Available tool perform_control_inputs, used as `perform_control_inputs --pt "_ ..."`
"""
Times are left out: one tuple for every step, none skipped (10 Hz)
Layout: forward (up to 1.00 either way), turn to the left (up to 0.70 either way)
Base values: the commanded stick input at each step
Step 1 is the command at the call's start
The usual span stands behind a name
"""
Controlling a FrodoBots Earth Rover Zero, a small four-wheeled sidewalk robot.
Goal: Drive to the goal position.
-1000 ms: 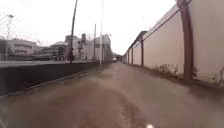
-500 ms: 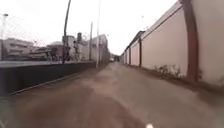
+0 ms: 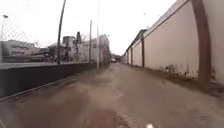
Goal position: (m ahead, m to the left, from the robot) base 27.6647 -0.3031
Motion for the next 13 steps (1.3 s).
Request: perform_control_inputs --pt "0.85 -0.07" --pt "0.85 0.01" --pt "0.85 0.06" --pt "0.85 0.07" --pt "0.85 0.07" --pt "0.85 0.07" --pt "0.85 0.07" --pt "0.85 0.07" --pt "0.85 0.07" --pt "0.85 0.07" --pt "0.85 0.07" --pt "0.85 0.07" --pt "0.85 0.07"
